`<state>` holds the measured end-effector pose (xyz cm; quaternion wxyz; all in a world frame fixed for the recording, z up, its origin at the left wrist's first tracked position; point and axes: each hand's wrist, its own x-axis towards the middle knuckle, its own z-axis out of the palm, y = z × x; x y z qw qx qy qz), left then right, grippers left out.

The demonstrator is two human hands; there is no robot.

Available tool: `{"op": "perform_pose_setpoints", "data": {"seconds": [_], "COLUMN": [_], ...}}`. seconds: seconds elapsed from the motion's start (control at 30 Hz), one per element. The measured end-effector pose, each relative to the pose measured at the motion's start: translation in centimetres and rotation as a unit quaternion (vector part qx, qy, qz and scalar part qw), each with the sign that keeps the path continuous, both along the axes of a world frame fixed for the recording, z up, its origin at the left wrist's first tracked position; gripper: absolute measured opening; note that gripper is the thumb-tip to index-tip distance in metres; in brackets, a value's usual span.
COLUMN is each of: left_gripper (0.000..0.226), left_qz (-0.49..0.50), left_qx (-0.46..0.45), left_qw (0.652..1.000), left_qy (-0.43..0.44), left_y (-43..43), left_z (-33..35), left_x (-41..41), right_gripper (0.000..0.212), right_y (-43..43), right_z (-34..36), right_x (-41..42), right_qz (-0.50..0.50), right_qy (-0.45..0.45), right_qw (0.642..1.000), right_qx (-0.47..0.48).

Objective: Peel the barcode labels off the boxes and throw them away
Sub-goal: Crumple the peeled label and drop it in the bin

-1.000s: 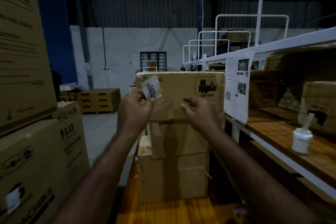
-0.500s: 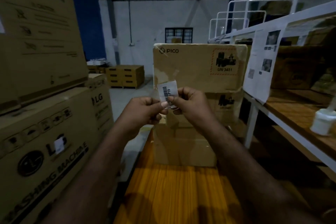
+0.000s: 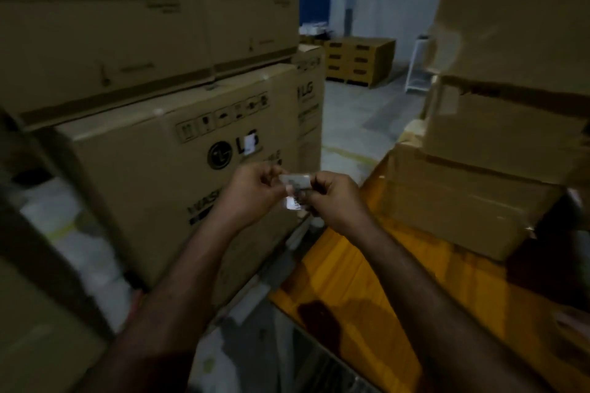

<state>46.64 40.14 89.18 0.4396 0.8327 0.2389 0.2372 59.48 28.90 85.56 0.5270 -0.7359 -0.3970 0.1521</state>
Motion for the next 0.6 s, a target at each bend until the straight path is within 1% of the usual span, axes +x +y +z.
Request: {"op": "perform_pose_setpoints", "data": {"seconds": [0.03,0.1,0.13,0.17,0.23,0.3,0.33,0.4,0.43,0.47,0.53,0.6], "left_gripper": [0.007,0.011,0.01,0.009,0.007,0.011,0.011,0.005,0.005,0.007,0.009,0.013], "left_qz": [0.019,0.046,0.057,0.068,0.094,0.13,0.147,0.175,0.189,0.206,0.247,0.298], "left_qx": [0.008,0.003,-0.01,-0.03,-0.088,-0.148,-0.179,-0.233,-0.256,-0.281,-0.326,-0.348], "left_qw": [1.0,0.998,0.997,0.996,0.991,0.98,0.973,0.956,0.948,0.937,0.913,0.889], "left_qy": [0.006,0.032,0.044,0.048,0.028,0.004,-0.007,-0.016,-0.013,-0.008,-0.004,-0.01], "left_y": [1.0,3.1,4.2,5.1,6.7,8.1,8.9,10.6,11.3,12.1,13.5,14.6], "left_z": [-0.6,-2.3,-3.2,-4.1,-6.1,-8.0,-9.0,-11.0,-12.0,-13.0,-15.3,-17.3], "left_x": [-1.0,-3.0,-4.1,-5.3,-7.4,-9.4,-10.4,-12.4,-13.5,-14.5,-16.8,-19.3], "right_gripper": [0.005,0.013,0.017,0.02,0.028,0.034,0.031,0.015,0.006,0.003,0.015,0.022], "right_y": [1.0,2.8,3.7,4.7,6.7,8.7,9.8,11.9,12.9,14.0,16.3,18.9], "right_z": [-0.4,-1.1,-1.4,-1.7,-2.7,-4.2,-5.1,-7.2,-8.2,-9.1,-11.1,-13.2], "right_x": [-0.6,-1.8,-2.5,-3.3,-5.0,-6.7,-7.4,-9.1,-9.9,-10.9,-12.9,-15.0], "right_qz": [0.02,0.059,0.078,0.093,0.118,0.118,0.115,0.128,0.14,0.149,0.161,0.168], "right_qy": [-0.009,-0.015,-0.003,0.021,0.085,0.133,0.147,0.162,0.171,0.179,0.185,0.171], "right_qw": [1.0,0.996,0.994,0.992,0.985,0.979,0.976,0.969,0.963,0.958,0.953,0.951], "right_qx": [-0.021,-0.059,-0.074,-0.085,-0.096,-0.104,-0.11,-0.138,-0.155,-0.167,-0.181,-0.196]}}
